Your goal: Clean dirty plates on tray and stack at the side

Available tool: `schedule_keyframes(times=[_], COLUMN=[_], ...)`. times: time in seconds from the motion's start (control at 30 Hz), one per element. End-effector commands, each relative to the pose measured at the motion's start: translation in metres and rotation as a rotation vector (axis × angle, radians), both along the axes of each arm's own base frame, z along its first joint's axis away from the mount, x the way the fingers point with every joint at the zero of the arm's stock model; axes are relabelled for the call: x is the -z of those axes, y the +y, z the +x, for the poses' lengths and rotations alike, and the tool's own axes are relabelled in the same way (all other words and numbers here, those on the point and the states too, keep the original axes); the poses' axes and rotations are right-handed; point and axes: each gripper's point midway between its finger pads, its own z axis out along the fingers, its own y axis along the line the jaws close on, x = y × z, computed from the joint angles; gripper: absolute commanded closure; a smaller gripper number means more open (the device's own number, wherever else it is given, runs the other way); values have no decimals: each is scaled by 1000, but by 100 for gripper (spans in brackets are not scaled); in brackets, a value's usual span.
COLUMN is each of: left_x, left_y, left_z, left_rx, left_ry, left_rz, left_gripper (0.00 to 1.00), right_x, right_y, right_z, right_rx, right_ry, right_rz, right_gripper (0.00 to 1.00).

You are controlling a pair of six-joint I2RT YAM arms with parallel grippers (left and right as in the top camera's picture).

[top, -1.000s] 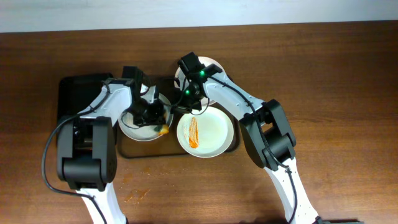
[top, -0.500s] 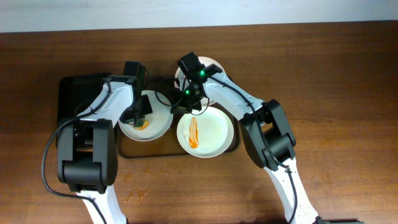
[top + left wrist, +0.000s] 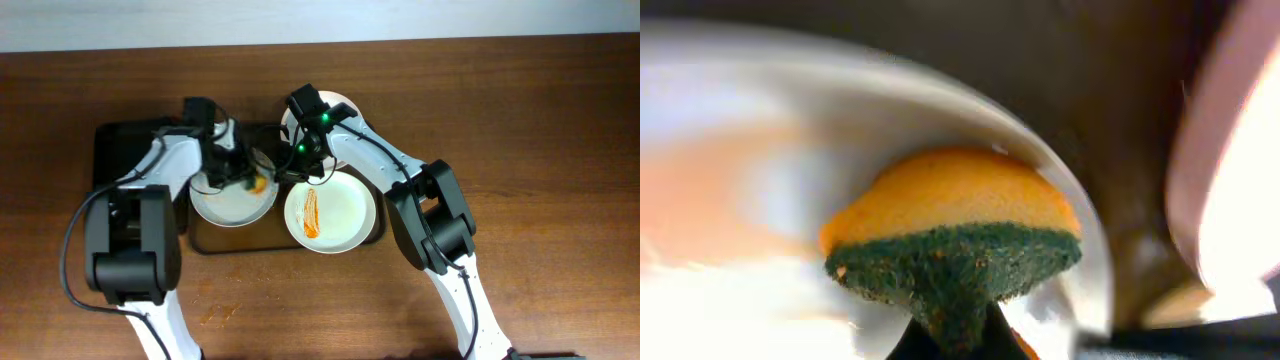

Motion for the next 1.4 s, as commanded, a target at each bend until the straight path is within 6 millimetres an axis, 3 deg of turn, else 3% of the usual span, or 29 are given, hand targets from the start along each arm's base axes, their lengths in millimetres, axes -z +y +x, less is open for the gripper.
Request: schedule_keyframes(times=[0.0,0.07,0.2,0.33,0.5,0.53,0.6,0.63,0.73,0.8,0.9,1.0,1.07,1.13,1.27,1.37], left_x=[28,13,-63,-122,-128,-128,-128,-128,-130,-130,-130,-130,-130,-130,-128,-127], left_y=[89,102,85,75,82,81,81,81,82,82,82,82,82,82,85,86], left_z=[11,25,60,80,82,82,82,83,86,86,86,86,86,86,85,85], left_rx=[-301,-337,-240,-140,-111,-99,-98,-99,-100,-100,-100,-101,-101,-101,-106,-107], left_ry=[43,14,-59,-161,-188,-192,-194,-197,-211,-212,-212,-212,-211,-211,-205,-203], left_rz=[228,213,106,127,142,146,147,147,148,148,149,152,151,151,168,173], left_gripper=[99,99,100,100,100,100,100,100,100,99,100,100,100,100,99,100], right_x=[7,8,12,16,18,18,19,20,12,-7,-62,-100,-116,-129,-152,-168], right_y=[2,0,-4,-8,8,10,13,13,13,12,2,-28,-67,-88,-89,-88], right_z=[-3,-3,-1,2,0,-1,-4,-3,-2,3,15,17,17,20,17,13], right_rx=[-13,-11,-3,7,-14,-19,-25,-25,-24,-14,-7,16,61,97,112,129], right_ry=[9,9,0,-26,-90,-102,-112,-113,-107,-134,-248,-357,-424,-473,-561,-738], right_rz=[-6,-14,-43,-90,-110,-118,-130,-132,-107,-87,-70,-194,-382,-473,-530,-737], right_gripper=[96,96,95,70,64,68,90,96,96,96,96,96,96,96,96,96])
